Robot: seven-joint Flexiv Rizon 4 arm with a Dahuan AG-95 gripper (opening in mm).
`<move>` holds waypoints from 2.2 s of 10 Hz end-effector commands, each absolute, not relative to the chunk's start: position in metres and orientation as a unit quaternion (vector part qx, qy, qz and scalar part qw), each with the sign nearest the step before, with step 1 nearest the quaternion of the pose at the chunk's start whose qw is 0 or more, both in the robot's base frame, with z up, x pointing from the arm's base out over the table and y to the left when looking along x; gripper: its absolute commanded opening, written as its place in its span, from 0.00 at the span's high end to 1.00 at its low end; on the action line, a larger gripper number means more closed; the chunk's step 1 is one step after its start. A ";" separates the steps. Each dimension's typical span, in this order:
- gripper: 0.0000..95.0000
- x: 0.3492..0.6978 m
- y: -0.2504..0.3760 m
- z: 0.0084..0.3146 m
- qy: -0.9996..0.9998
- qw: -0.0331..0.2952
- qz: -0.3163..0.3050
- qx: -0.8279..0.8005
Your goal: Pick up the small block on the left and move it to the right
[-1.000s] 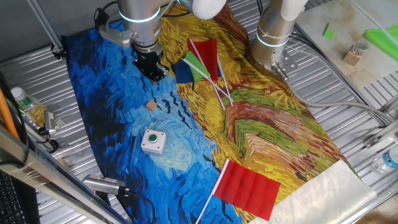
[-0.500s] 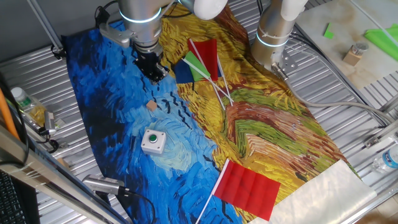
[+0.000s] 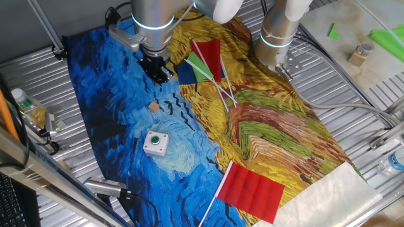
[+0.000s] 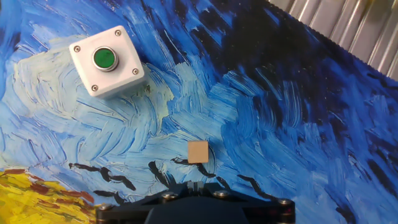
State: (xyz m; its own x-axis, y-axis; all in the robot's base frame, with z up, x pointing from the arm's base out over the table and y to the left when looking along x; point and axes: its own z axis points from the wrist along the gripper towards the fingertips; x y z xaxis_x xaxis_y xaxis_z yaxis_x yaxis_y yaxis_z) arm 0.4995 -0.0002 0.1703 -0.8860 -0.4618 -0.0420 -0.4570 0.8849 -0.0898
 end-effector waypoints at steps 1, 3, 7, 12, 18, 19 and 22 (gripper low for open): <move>1.00 0.500 0.000 0.171 0.969 0.031 0.007 -0.244; 1.00 0.500 0.000 0.171 0.969 0.031 0.006 -0.244; 1.00 0.500 0.000 0.171 0.970 0.032 0.006 -0.242; 0.80 0.501 0.000 0.172 0.965 0.038 0.003 -0.260; 0.60 0.503 -0.003 0.179 0.968 0.043 -0.002 -0.247; 0.60 0.503 -0.003 0.179 0.968 0.043 -0.003 -0.247; 0.80 0.503 -0.003 0.179 0.968 0.054 -0.014 -0.245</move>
